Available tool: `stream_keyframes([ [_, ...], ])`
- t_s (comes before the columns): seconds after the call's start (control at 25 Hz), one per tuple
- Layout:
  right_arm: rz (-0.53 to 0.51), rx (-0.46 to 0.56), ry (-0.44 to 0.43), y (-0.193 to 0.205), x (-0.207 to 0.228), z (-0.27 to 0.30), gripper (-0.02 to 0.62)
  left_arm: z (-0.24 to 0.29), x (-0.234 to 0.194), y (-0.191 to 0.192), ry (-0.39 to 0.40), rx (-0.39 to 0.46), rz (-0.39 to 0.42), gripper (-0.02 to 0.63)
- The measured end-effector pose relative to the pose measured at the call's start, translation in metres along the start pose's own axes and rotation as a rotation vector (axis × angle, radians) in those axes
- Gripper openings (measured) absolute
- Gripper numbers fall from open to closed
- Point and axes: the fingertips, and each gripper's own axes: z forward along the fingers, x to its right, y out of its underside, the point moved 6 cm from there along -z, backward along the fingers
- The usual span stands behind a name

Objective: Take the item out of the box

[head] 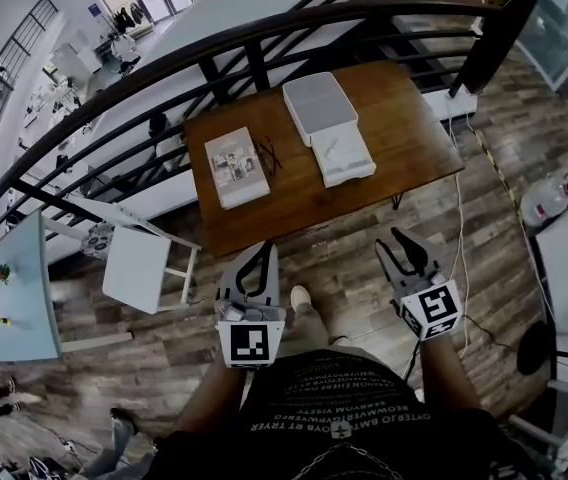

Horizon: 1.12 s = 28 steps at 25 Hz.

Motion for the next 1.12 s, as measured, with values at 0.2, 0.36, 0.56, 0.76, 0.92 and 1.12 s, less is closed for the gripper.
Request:
stream_keyframes([
  [0.2,0.012,0.003,-0.031,-0.004,0.004,0.037,0.133,0.032,-0.021,0.007,0.0,-0.013,-0.025,0.005],
  [0.36,0.01,-0.029,-0.039,-0.003,0.013,0.058,0.133,0.06,-0.03,0.005,0.028,0.0,0.007,0.005],
  [0.56,0.008,-0.028,-0.025,-0.009,0.028,0.081,0.135,0.087,-0.042,0.008,0.039,-0.011,-0.002,0.005],
  [0.76,0.007,-0.046,0.017,-0.024,0.048,0.096,0.135,0.111,-0.056,0.003,0.064,0.001,-0.001,0.005],
  [0.92,0.0,-0.026,0.039,-0.035,0.053,0.108,0.135,0.125,-0.074,-0.005,0.075,0.028,0.015,0.005],
  [1.12,-0.021,0.01,0.064,-0.054,0.053,0.13,0.135,0.138,-0.095,-0.008,0.085,0.056,0.007,0.005],
])
